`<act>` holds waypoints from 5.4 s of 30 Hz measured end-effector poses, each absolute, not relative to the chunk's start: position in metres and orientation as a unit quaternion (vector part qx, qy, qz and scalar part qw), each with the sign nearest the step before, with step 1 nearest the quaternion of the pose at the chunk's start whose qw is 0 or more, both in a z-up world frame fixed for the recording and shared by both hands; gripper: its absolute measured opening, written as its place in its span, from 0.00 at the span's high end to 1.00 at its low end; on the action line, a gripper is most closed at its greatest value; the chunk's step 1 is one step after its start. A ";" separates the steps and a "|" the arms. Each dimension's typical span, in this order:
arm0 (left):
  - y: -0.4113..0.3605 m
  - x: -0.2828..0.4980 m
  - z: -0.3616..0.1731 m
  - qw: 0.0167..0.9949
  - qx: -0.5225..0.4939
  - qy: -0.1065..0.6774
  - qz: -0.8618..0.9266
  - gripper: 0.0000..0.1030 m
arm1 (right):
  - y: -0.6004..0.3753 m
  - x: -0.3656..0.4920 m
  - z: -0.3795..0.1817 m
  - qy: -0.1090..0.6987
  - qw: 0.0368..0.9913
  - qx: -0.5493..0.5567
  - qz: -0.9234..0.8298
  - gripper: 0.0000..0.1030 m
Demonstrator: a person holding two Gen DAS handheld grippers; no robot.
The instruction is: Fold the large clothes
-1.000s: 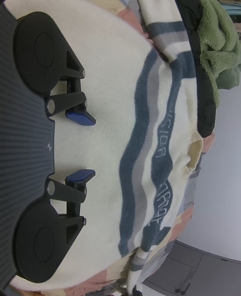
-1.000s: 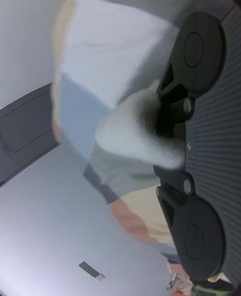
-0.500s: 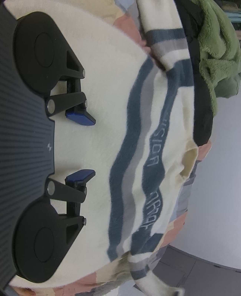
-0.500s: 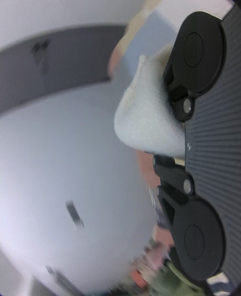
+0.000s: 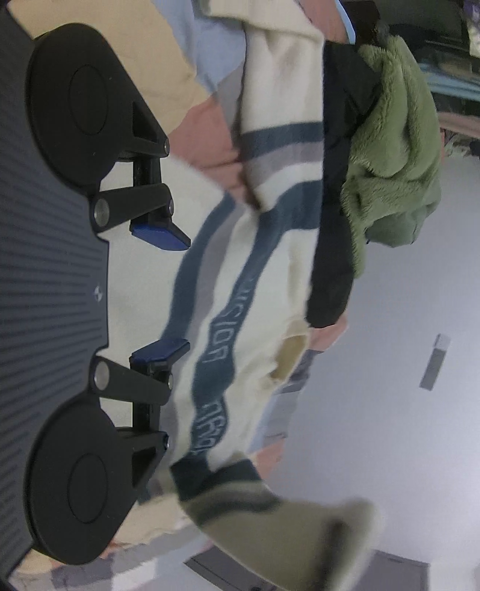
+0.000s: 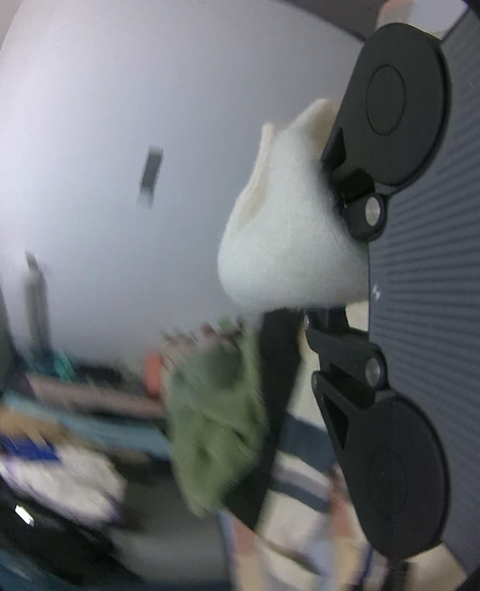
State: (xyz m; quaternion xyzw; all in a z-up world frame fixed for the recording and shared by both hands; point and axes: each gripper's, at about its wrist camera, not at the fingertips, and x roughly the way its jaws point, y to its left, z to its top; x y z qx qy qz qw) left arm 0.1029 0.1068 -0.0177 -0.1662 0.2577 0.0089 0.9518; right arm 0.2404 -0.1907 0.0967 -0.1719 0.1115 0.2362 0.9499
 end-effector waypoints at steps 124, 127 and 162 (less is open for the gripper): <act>0.121 0.125 -0.043 0.938 -0.128 0.291 0.135 0.18 | -0.154 0.209 -0.080 0.358 0.903 -0.049 0.233 0.71; 0.153 0.141 -0.036 0.931 -0.094 0.306 0.174 0.18 | -0.157 0.206 -0.079 0.365 0.902 -0.039 0.229 0.71; 0.364 0.147 0.030 0.885 -0.146 0.362 0.254 0.85 | -0.163 0.240 -0.078 0.367 0.897 0.045 0.242 0.33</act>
